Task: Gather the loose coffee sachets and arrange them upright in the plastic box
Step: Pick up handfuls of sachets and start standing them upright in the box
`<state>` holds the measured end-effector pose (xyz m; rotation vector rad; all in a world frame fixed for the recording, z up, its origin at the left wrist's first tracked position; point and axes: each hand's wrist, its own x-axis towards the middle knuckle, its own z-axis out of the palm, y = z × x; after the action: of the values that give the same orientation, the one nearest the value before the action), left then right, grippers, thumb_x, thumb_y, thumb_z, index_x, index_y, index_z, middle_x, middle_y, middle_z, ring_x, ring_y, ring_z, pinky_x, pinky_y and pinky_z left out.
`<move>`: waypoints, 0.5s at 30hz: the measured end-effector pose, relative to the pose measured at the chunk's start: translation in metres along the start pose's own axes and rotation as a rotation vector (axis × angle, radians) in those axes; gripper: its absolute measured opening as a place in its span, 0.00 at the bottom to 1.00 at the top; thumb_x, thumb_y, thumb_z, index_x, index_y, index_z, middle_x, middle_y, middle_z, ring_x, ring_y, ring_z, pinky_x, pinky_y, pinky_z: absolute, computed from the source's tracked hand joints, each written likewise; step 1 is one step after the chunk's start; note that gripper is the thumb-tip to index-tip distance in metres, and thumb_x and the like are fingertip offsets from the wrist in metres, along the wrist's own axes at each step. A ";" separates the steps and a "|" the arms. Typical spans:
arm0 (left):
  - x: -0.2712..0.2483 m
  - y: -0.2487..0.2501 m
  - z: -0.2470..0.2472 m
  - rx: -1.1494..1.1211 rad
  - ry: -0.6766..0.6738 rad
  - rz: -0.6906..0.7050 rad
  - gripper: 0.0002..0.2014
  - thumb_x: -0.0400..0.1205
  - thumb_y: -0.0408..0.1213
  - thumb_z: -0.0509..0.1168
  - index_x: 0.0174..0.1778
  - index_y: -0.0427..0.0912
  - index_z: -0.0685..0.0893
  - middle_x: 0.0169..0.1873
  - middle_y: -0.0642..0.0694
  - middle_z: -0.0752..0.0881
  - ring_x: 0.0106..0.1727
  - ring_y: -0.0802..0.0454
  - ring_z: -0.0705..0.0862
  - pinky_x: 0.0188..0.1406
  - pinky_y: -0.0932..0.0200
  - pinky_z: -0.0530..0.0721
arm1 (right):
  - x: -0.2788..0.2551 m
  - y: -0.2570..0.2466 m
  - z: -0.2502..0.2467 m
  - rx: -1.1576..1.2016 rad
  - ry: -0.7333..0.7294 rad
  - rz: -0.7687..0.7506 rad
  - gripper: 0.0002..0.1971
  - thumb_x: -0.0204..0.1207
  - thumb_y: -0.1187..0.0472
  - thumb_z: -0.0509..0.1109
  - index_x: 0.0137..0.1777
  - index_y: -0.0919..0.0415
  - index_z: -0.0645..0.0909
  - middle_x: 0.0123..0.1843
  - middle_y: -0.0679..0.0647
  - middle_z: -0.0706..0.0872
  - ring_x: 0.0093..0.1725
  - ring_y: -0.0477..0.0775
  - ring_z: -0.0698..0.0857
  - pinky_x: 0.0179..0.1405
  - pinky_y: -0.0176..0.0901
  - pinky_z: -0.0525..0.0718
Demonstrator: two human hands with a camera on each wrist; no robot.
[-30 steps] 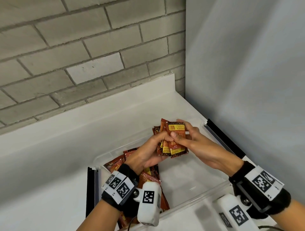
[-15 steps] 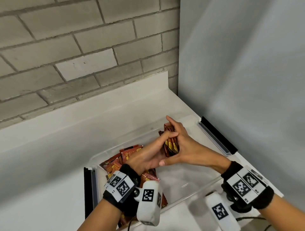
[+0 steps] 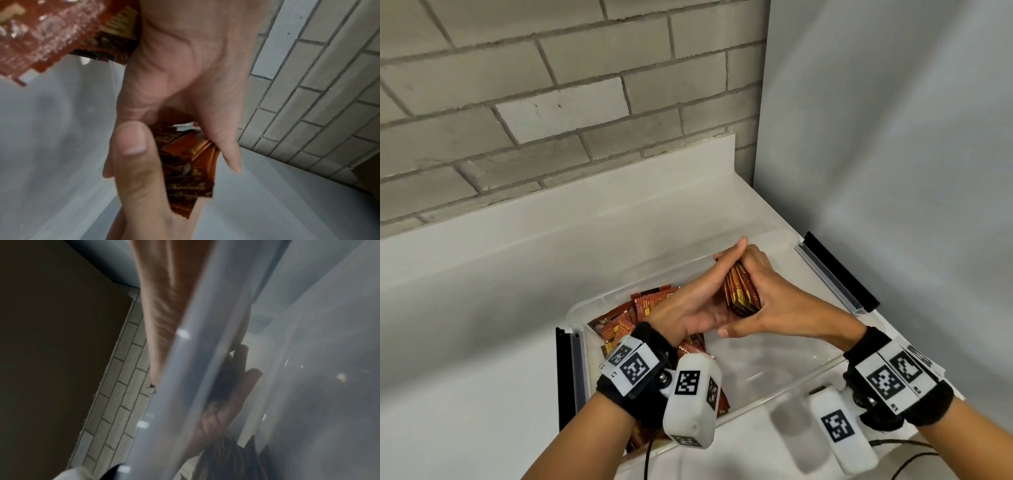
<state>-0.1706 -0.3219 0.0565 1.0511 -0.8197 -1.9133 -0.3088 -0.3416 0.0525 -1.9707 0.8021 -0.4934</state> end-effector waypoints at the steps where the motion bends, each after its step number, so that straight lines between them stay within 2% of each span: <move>1: 0.000 0.000 0.000 -0.004 0.006 0.001 0.47 0.37 0.69 0.80 0.49 0.48 0.78 0.41 0.49 0.81 0.39 0.54 0.82 0.37 0.62 0.84 | -0.001 0.000 0.001 0.010 -0.014 0.019 0.51 0.58 0.53 0.86 0.78 0.52 0.58 0.66 0.45 0.66 0.71 0.43 0.67 0.70 0.36 0.74; 3: 0.000 -0.001 -0.001 0.025 0.013 0.013 0.47 0.37 0.70 0.80 0.48 0.48 0.79 0.40 0.48 0.81 0.39 0.53 0.81 0.41 0.59 0.82 | -0.001 0.001 0.002 0.048 -0.029 0.059 0.51 0.59 0.53 0.85 0.78 0.51 0.57 0.66 0.47 0.71 0.68 0.42 0.73 0.66 0.37 0.78; 6: -0.003 0.000 -0.001 0.046 0.017 0.004 0.43 0.43 0.73 0.77 0.46 0.47 0.79 0.39 0.48 0.81 0.40 0.53 0.80 0.44 0.58 0.79 | 0.000 -0.002 0.000 0.107 0.015 0.068 0.42 0.63 0.60 0.83 0.71 0.50 0.61 0.54 0.48 0.79 0.51 0.37 0.82 0.47 0.33 0.82; 7: -0.004 0.001 -0.001 0.060 0.012 0.004 0.41 0.47 0.74 0.76 0.46 0.47 0.79 0.40 0.47 0.80 0.40 0.52 0.80 0.45 0.58 0.79 | 0.001 -0.001 -0.001 0.116 0.047 0.056 0.40 0.64 0.62 0.83 0.69 0.50 0.62 0.52 0.48 0.79 0.50 0.38 0.82 0.45 0.33 0.82; 8: -0.005 0.002 -0.001 0.085 0.007 -0.003 0.41 0.47 0.74 0.75 0.45 0.47 0.78 0.41 0.46 0.79 0.41 0.52 0.78 0.46 0.57 0.77 | 0.001 0.000 -0.002 0.132 0.076 0.043 0.39 0.63 0.62 0.83 0.68 0.49 0.63 0.53 0.49 0.79 0.52 0.41 0.82 0.46 0.34 0.83; 10: -0.006 0.002 -0.001 0.144 -0.021 0.009 0.46 0.38 0.70 0.80 0.45 0.45 0.78 0.41 0.45 0.78 0.42 0.50 0.77 0.49 0.55 0.76 | 0.001 0.003 -0.002 0.179 0.098 0.028 0.40 0.62 0.60 0.85 0.70 0.49 0.64 0.57 0.50 0.79 0.58 0.46 0.82 0.53 0.39 0.84; 12: -0.007 0.002 -0.002 0.151 -0.036 0.015 0.48 0.32 0.63 0.84 0.45 0.43 0.79 0.41 0.44 0.80 0.43 0.50 0.78 0.50 0.55 0.76 | 0.001 0.004 0.000 0.191 0.095 0.013 0.42 0.60 0.58 0.86 0.71 0.48 0.65 0.60 0.49 0.77 0.60 0.45 0.80 0.54 0.37 0.82; 14: -0.008 0.002 -0.002 0.150 -0.034 0.012 0.47 0.32 0.60 0.85 0.45 0.41 0.80 0.40 0.44 0.81 0.43 0.50 0.80 0.51 0.54 0.77 | 0.002 0.006 0.001 0.168 0.094 0.000 0.45 0.59 0.57 0.87 0.72 0.47 0.63 0.62 0.49 0.73 0.62 0.45 0.77 0.53 0.34 0.80; 15: -0.008 0.002 -0.004 0.167 -0.029 0.004 0.45 0.35 0.58 0.86 0.45 0.41 0.80 0.40 0.44 0.81 0.42 0.50 0.80 0.51 0.54 0.77 | 0.002 0.006 0.001 0.167 0.091 -0.006 0.46 0.58 0.58 0.87 0.72 0.47 0.62 0.63 0.49 0.71 0.63 0.45 0.77 0.54 0.34 0.80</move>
<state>-0.1643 -0.3165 0.0592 1.1213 -1.0112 -1.8863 -0.3090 -0.3443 0.0465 -1.8078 0.7865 -0.6370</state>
